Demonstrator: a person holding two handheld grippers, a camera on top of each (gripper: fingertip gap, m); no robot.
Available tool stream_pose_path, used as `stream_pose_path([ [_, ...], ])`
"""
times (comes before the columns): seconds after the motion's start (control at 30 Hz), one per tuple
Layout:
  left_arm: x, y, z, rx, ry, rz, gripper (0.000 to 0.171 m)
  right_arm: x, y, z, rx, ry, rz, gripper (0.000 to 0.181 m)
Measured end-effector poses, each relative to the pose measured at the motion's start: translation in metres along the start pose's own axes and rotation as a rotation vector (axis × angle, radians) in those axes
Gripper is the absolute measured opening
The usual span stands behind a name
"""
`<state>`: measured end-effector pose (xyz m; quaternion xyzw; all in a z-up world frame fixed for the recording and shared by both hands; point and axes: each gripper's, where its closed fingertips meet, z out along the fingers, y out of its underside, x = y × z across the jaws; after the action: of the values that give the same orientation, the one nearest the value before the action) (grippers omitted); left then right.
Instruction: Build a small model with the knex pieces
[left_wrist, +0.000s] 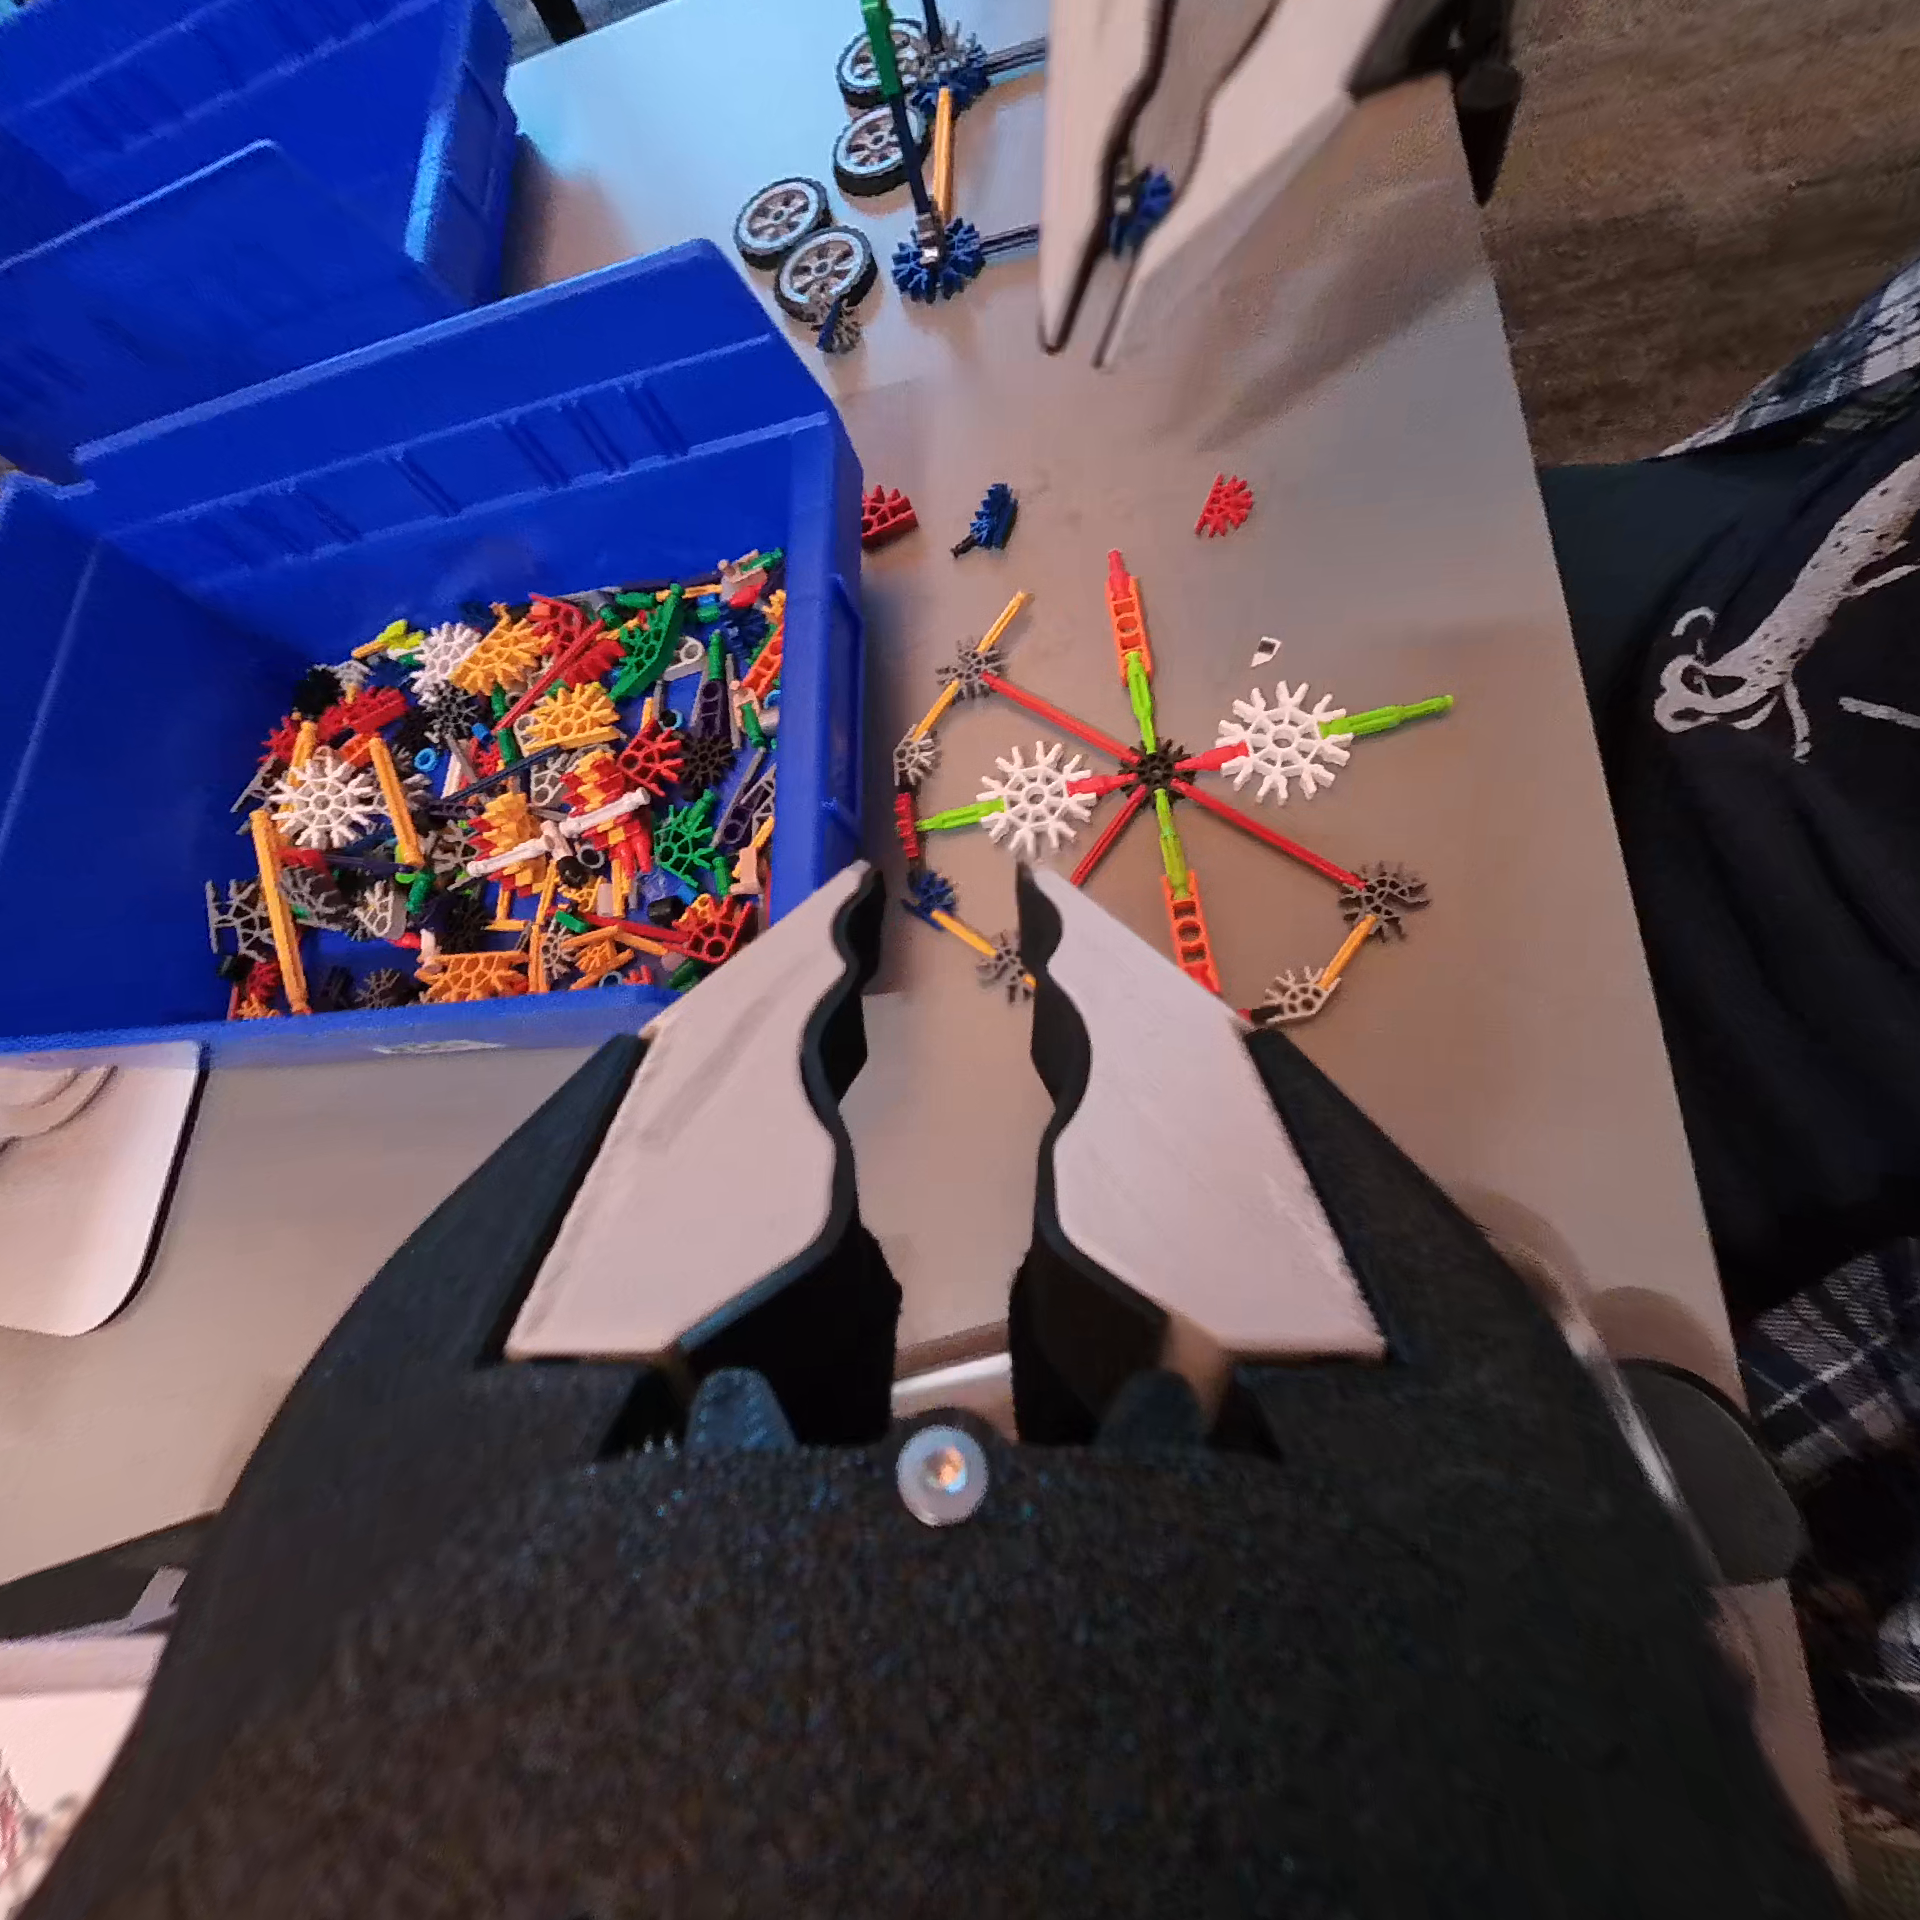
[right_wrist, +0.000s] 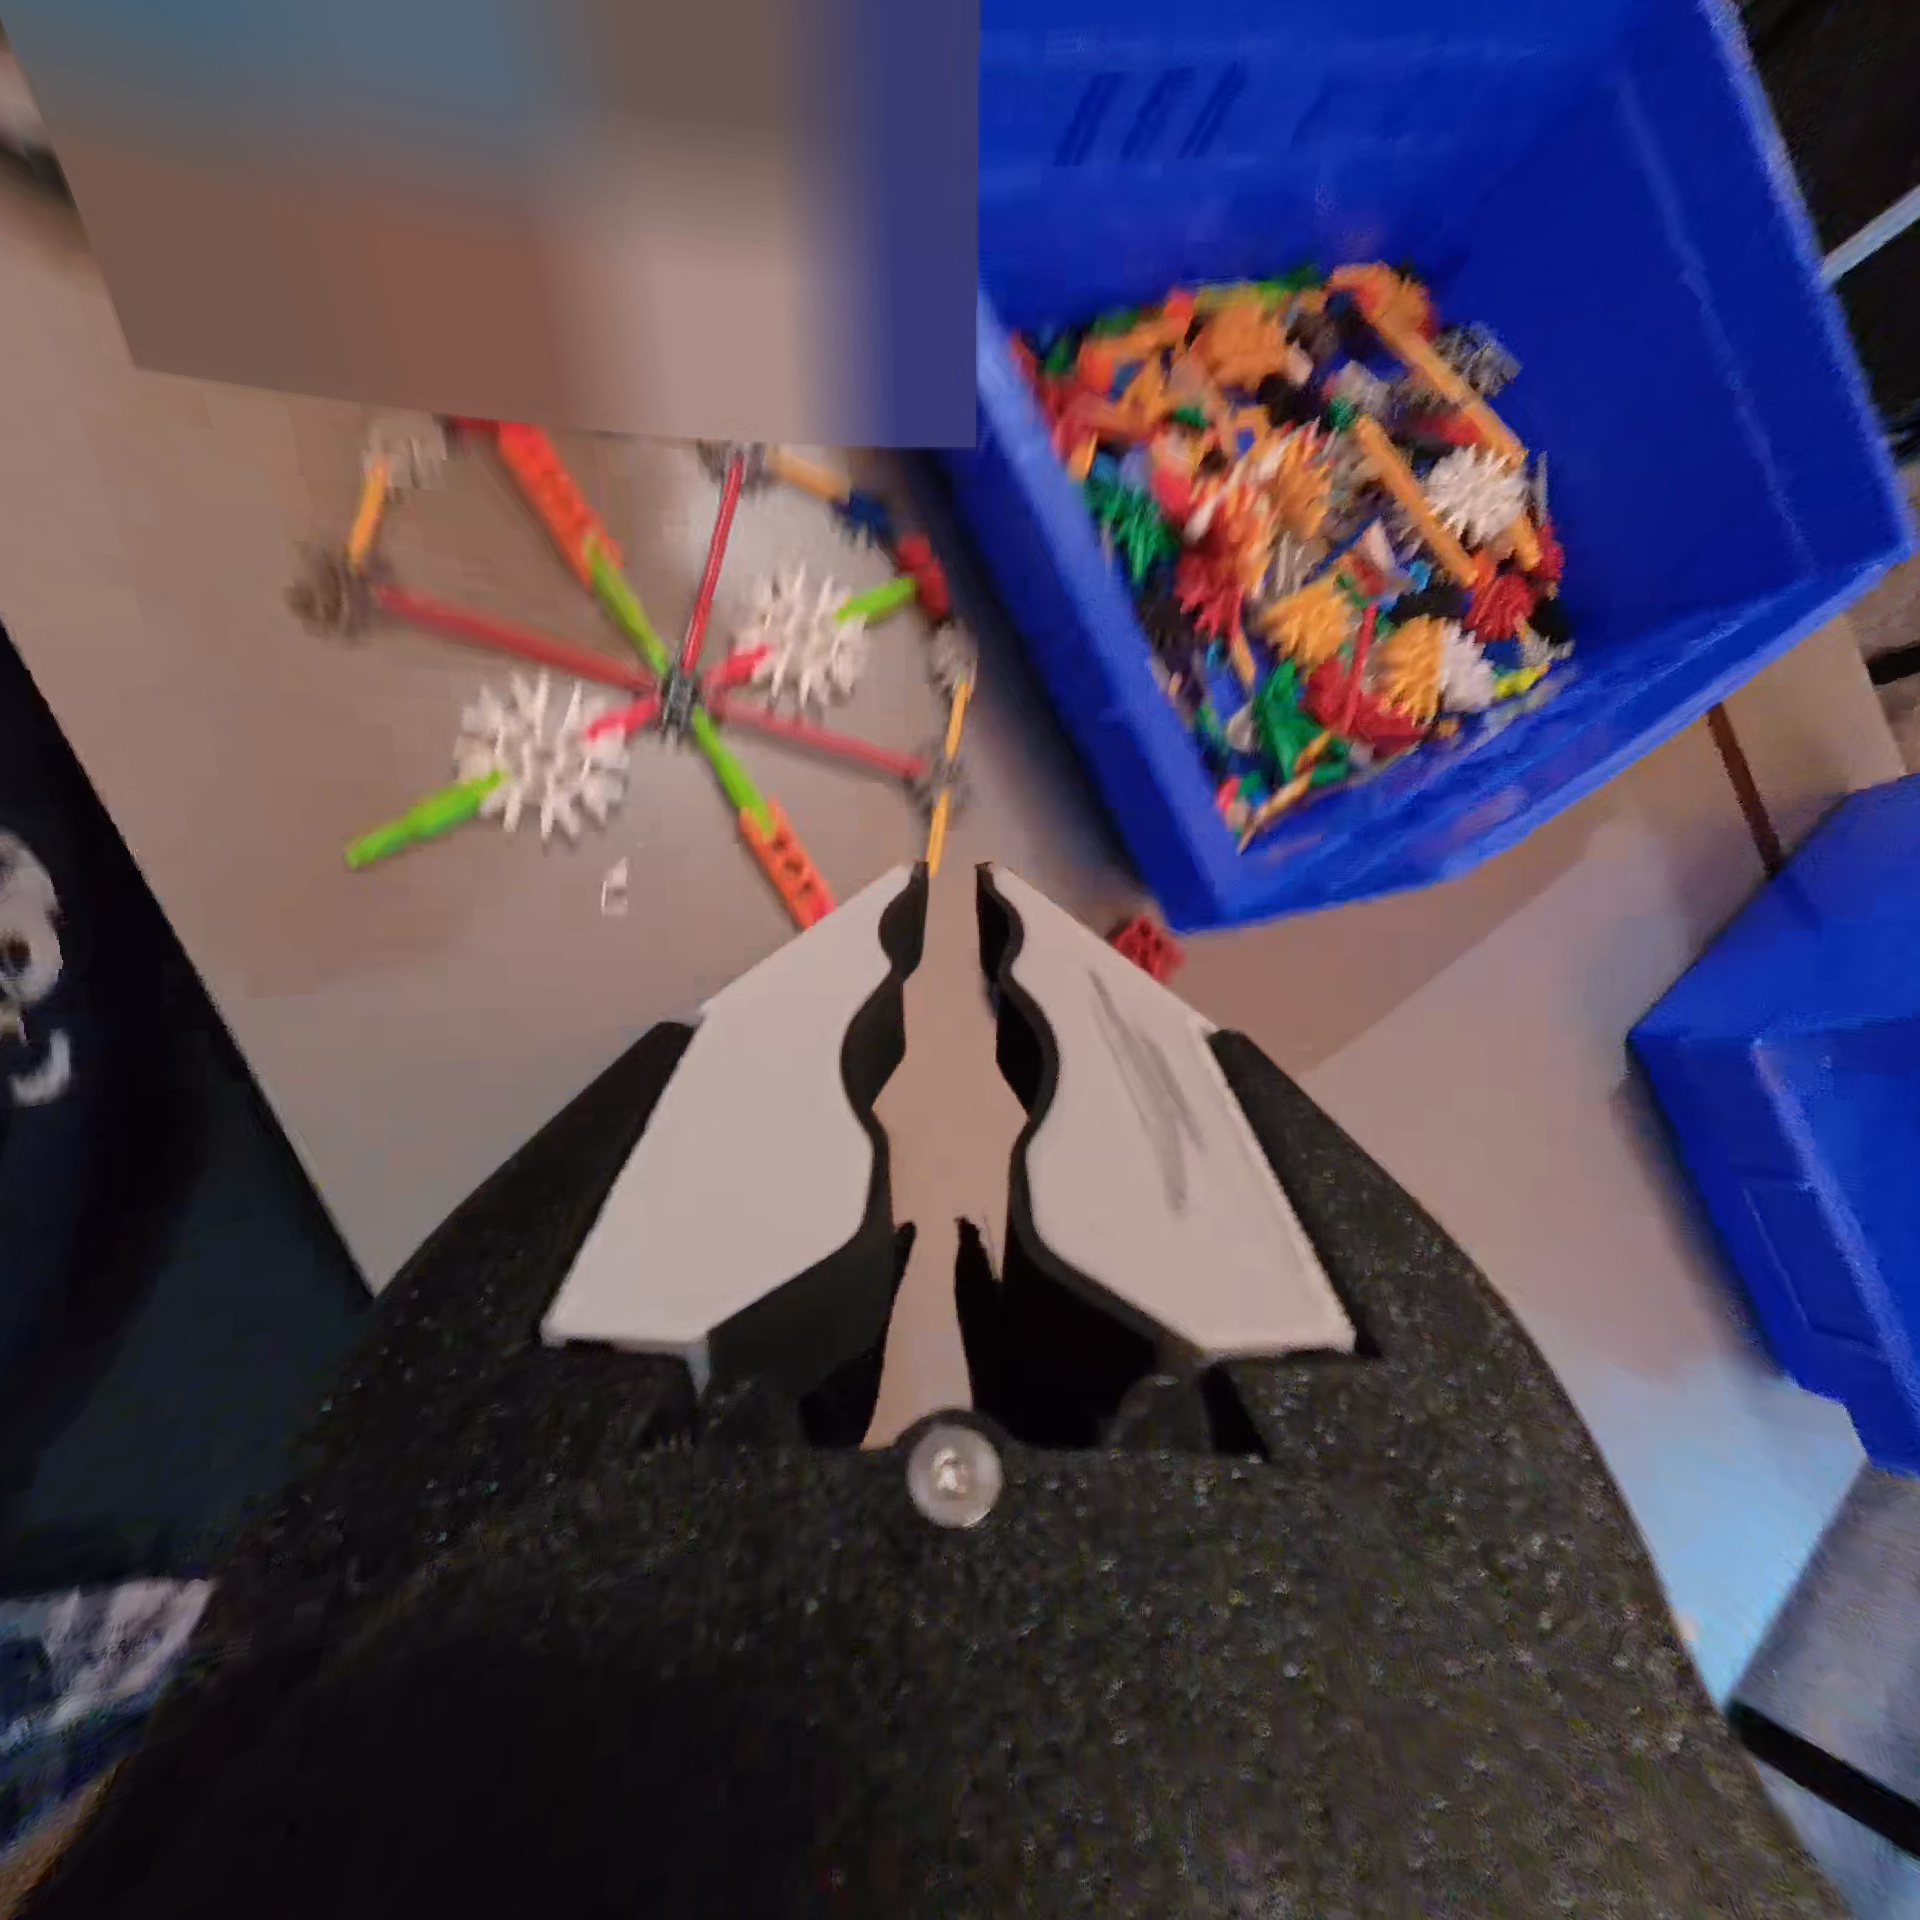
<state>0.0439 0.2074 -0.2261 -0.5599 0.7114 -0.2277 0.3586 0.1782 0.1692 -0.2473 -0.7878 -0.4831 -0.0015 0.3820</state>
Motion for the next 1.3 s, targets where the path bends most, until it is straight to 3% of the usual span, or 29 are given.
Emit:
stream_pose_path([
  [0.1, -0.007, 0.006, -0.004, 0.008, -0.048, -0.015, 0.025, 0.024, -0.044, 0.013, 0.067, -0.071, 0.078, 0.009],
  [0.23, -0.013, 0.012, -0.010, 0.032, -0.087, -0.038, 0.025, 0.047, -0.097, 0.055, 0.100, -0.184, 0.098, 0.009],
  [0.33, -0.023, 0.016, -0.013, 0.044, -0.133, -0.045, 0.025, 0.064, -0.111, 0.097, 0.024, -0.221, 0.084, 0.010],
  [0.53, -0.034, 0.017, -0.009, 0.108, -0.152, -0.080, 0.025, 0.079, -0.112, 0.161, -0.088, -0.352, 0.160, 0.007],
  [0.83, -0.043, 0.016, 0.003, 0.128, -0.172, -0.092, 0.029, 0.076, -0.109, 0.216, -0.198, -0.418, 0.127, 0.007],
  [1.13, -0.048, 0.020, 0.016, 0.105, -0.180, -0.077, 0.032, 0.076, -0.099, 0.227, -0.220, -0.392, 0.002, 0.000],
  [1.3, -0.049, 0.019, 0.016, 0.112, -0.179, -0.080, 0.032, 0.096, -0.069, 0.209, -0.407, -0.303, -0.191, 0.000],
])
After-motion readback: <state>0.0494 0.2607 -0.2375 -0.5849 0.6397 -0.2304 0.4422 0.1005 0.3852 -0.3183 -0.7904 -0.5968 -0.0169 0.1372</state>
